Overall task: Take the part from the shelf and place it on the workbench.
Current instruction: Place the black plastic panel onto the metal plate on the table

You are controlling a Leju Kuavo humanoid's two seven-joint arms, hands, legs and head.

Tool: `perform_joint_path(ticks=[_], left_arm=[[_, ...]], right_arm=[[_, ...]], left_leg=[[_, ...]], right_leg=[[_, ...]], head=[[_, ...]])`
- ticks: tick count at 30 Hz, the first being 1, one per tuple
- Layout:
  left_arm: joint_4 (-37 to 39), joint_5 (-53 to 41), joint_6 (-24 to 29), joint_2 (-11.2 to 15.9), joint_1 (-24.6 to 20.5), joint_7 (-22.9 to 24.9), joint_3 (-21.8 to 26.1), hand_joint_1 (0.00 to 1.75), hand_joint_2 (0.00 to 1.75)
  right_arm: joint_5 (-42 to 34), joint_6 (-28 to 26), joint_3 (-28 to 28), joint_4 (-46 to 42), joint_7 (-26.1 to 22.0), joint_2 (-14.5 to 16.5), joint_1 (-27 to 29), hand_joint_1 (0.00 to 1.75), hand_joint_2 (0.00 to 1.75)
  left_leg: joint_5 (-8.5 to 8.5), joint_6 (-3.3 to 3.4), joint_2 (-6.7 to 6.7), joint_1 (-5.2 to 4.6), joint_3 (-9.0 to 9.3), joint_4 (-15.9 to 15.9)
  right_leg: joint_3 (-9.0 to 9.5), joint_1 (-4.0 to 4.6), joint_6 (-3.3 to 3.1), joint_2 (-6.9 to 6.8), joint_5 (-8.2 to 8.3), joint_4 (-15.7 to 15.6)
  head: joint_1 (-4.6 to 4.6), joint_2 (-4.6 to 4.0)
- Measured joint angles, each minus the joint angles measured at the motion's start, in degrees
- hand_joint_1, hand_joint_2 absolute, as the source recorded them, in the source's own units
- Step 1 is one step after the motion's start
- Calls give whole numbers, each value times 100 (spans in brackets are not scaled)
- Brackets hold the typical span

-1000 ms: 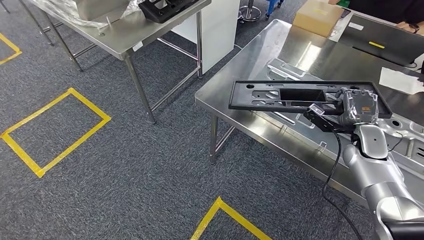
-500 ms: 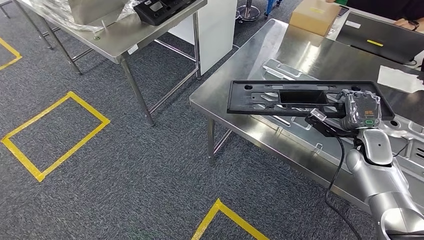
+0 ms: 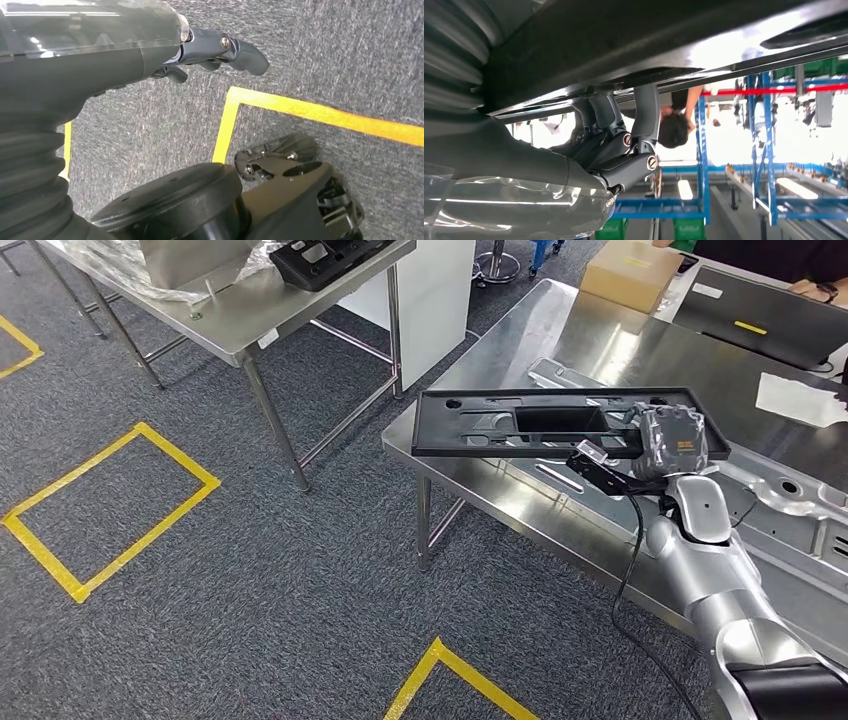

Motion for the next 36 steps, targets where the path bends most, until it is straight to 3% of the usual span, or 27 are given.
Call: perform_joint_path(ticks=[5, 10, 15, 22, 27, 36], left_arm=[[-1, 132, 136, -1, 7, -13, 62, 0, 175], [0, 265, 183, 1, 54, -20, 124, 0, 175], [-1, 283, 214, 1, 66, 17, 127, 0, 175], [1, 343, 216, 0, 84, -12, 127, 0, 175], [0, 384, 242, 5, 96, -70, 127, 0, 175], [1, 492, 248, 29, 97, -216, 131, 0, 175]], right_arm=[[-176, -82, 120, 487, 100, 234, -208, 175, 175], [-424, -345, 83, 709, 137, 201, -255, 175, 175], [-216, -323, -106, 576, 335, -90, 9, 175, 175], [101, -122, -667, -213, 618, -672, 1005, 175, 175], [41, 65, -1164, -777, 550, -1039, 1659, 175, 175], [44, 156, -1469, -1371, 457, -1186, 2173, 175, 175]], left_leg=[[-1, 0, -5, -5, -1, 3], [-2, 2, -13, -9, -1, 8], [-6, 8, -21, -12, -3, 12], [-20, 24, -24, -16, -6, 13], [-26, 26, -22, -17, -7, 13], [-30, 22, -1, -17, -1, 11]], right_leg=[[-2, 0, 2, -5, -1, -1], [-3, -1, 4, -13, -3, -2], [0, -1, 6, -22, -5, -8], [1, -4, 12, -25, -8, -13], [2, -7, 24, -26, -16, -14], [2, -6, 24, -3, -16, -13]], head=[[0, 0], [0, 0], [0, 0], [0, 0], [0, 0], [0, 0]])
